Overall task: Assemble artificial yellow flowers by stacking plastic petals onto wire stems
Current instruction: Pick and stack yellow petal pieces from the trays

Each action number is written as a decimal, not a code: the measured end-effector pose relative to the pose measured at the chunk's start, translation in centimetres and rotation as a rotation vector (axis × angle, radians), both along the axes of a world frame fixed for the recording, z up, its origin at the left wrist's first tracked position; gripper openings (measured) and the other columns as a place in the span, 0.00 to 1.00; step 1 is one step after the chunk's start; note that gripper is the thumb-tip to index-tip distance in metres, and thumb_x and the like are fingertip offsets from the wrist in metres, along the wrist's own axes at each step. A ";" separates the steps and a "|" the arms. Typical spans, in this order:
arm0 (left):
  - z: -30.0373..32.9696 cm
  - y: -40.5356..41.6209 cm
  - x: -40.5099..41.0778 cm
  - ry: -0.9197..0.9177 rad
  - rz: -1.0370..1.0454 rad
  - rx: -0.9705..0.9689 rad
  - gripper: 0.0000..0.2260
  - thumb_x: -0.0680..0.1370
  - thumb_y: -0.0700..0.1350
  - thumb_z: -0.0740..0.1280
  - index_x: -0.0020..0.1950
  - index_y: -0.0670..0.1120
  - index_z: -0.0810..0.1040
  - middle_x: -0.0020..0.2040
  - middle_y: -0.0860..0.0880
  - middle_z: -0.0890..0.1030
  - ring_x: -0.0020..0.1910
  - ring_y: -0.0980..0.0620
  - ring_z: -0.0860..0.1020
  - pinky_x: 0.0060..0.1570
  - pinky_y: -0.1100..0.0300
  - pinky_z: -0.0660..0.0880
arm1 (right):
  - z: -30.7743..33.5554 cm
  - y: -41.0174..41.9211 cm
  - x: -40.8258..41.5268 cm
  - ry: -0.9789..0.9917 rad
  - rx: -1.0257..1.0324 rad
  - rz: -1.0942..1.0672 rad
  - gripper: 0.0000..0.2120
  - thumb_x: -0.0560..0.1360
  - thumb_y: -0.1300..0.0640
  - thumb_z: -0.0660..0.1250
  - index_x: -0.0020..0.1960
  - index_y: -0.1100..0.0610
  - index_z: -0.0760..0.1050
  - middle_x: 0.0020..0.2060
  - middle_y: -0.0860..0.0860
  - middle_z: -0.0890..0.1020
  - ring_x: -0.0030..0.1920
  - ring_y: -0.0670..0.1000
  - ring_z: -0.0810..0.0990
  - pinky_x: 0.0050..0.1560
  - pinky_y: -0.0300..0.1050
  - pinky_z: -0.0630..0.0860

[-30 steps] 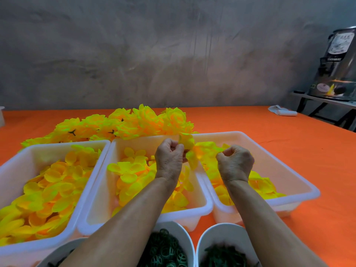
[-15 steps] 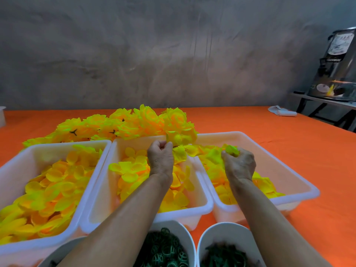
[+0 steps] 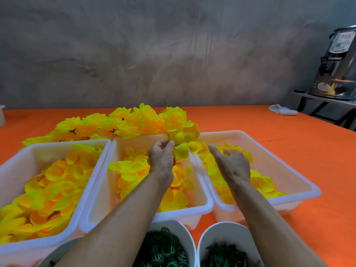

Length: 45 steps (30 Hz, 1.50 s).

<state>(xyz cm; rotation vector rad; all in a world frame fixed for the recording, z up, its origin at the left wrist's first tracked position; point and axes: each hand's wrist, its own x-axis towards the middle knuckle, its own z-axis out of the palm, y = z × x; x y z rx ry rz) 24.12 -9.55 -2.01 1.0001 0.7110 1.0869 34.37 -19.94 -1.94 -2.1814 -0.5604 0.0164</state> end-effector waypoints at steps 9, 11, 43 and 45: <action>0.2 -0.7 -0.1 0.040 -0.203 0.049 0.06 0.79 0.37 0.64 0.43 0.46 0.74 0.38 0.48 0.79 0.35 0.53 0.77 0.32 0.61 0.75 | 0.0 0.4 -0.9 -0.003 0.480 0.263 0.04 0.71 0.58 0.72 0.44 0.58 0.84 0.39 0.58 0.85 0.41 0.53 0.81 0.49 0.52 0.78; 0.2 -0.7 -0.2 0.043 -0.206 0.050 0.06 0.78 0.37 0.64 0.43 0.46 0.74 0.39 0.47 0.79 0.35 0.52 0.77 0.33 0.60 0.75 | -0.3 0.6 -0.7 0.036 0.502 0.280 0.04 0.69 0.64 0.73 0.42 0.57 0.82 0.38 0.62 0.84 0.39 0.52 0.79 0.48 0.56 0.78; 3.3 -2.5 -4.4 0.415 -0.313 0.445 0.08 0.80 0.36 0.60 0.42 0.43 0.73 0.43 0.41 0.80 0.37 0.45 0.80 0.37 0.57 0.77 | -0.1 -0.1 0.3 -0.210 0.212 -0.026 0.11 0.76 0.61 0.64 0.55 0.63 0.80 0.53 0.65 0.81 0.57 0.64 0.77 0.55 0.51 0.68; 3.0 -2.1 -6.3 0.477 -0.304 0.477 0.08 0.79 0.36 0.60 0.42 0.43 0.73 0.43 0.41 0.81 0.38 0.45 0.79 0.38 0.57 0.75 | 0.6 0.0 -0.4 -0.265 0.200 0.106 0.10 0.75 0.61 0.66 0.53 0.63 0.81 0.51 0.63 0.82 0.55 0.62 0.79 0.53 0.49 0.69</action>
